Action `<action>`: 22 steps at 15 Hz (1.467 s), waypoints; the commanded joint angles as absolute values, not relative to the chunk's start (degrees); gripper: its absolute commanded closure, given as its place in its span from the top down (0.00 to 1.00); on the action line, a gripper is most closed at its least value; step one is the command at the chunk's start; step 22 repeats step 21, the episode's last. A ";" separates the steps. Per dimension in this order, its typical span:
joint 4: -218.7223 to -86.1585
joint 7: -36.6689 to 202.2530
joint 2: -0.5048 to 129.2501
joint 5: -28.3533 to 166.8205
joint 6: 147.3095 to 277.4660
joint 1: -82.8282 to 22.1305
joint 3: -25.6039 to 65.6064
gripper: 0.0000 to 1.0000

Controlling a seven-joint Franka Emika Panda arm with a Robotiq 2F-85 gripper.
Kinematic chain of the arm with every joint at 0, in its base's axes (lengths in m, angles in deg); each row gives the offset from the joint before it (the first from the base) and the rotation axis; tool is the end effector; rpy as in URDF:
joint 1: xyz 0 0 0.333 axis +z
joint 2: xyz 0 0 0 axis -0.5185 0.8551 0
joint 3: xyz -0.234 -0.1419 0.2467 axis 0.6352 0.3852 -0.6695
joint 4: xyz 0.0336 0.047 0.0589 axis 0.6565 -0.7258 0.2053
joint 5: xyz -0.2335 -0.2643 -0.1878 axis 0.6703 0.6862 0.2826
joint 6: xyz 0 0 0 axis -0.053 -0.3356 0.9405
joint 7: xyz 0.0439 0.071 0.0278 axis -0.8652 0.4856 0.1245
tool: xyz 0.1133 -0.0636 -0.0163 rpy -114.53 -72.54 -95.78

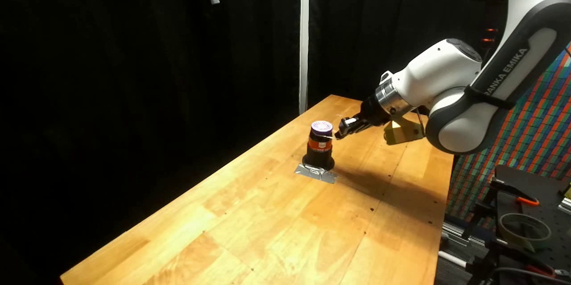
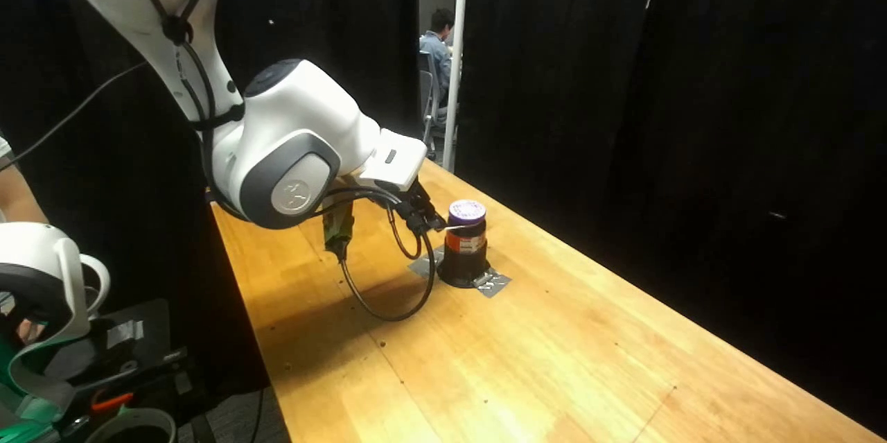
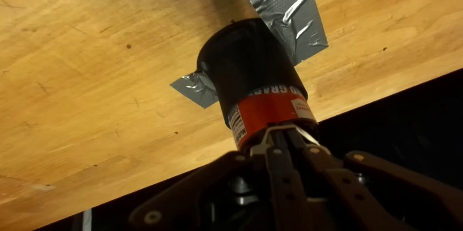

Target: Put the rubber band around the black cup.

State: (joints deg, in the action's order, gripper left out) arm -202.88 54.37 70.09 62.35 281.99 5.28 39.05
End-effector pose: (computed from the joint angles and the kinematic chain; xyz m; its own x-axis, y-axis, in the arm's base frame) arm 0.5353 0.1226 0.2582 0.7096 -0.3385 0.6180 -0.2310 -0.9403 -0.2498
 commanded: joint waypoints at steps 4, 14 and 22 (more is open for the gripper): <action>-205.47 63.30 70.89 47.89 296.06 -7.18 21.70 0.08; -205.44 62.35 75.65 47.09 311.94 -19.07 8.92 0.08; -205.42 62.03 75.69 49.17 306.80 -22.34 6.18 0.33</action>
